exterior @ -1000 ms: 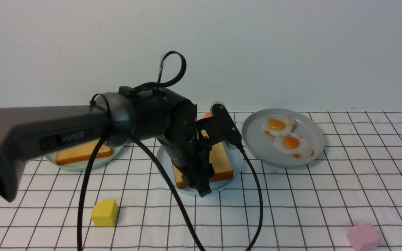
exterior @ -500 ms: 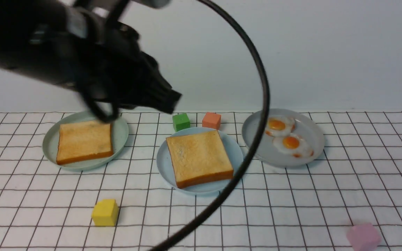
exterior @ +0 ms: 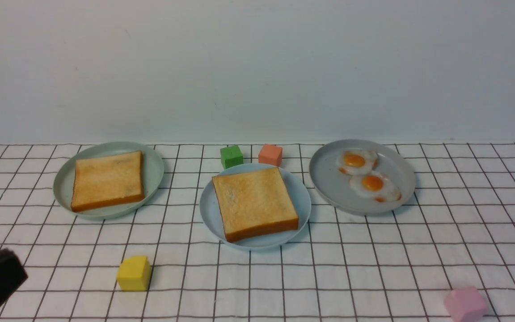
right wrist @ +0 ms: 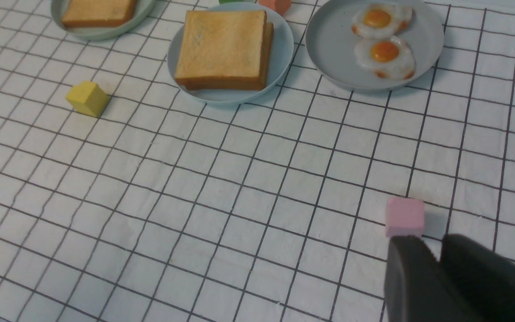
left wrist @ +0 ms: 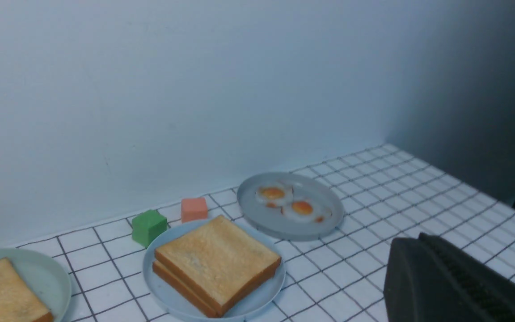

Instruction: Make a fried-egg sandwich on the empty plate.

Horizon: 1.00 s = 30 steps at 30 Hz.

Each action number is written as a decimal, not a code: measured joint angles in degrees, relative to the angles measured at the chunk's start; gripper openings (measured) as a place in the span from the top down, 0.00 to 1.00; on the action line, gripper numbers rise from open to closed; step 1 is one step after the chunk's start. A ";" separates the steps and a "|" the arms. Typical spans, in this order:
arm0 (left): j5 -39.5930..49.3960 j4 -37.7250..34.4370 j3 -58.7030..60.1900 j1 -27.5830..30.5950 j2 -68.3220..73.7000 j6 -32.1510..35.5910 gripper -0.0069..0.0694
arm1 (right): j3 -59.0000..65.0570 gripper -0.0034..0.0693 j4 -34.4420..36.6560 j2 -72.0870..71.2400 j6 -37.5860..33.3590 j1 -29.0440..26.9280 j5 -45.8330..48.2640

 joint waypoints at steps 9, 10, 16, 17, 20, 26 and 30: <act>-1.64 0.39 7.45 0.00 -7.73 -0.36 0.93 | 4.17 0.79 -3.01 -1.68 1.02 0.00 -4.15; -1.55 0.39 7.52 0.00 -7.73 -0.36 0.93 | 4.46 0.79 -3.01 -1.68 1.02 0.00 -4.48; 1.54 0.51 9.43 0.00 -7.77 -0.36 0.93 | 13.82 0.90 -2.36 -2.00 2.37 0.00 -12.75; 1.75 0.51 9.78 0.00 -7.77 -0.36 0.93 | 14.40 0.91 -2.36 -2.06 2.42 0.00 -12.87; 2.45 0.51 10.61 0.00 -7.77 -0.36 0.93 | 16.68 0.91 -2.36 -2.06 2.48 0.00 -12.92; 5.06 0.51 11.04 0.00 -7.77 -0.36 0.93 | 19.81 0.91 -2.36 -2.06 2.48 0.00 -12.92; 5.83 0.55 11.04 0.00 -7.77 -0.36 0.93 | 20.24 0.91 -2.42 -2.75 1.84 -2.43 -13.89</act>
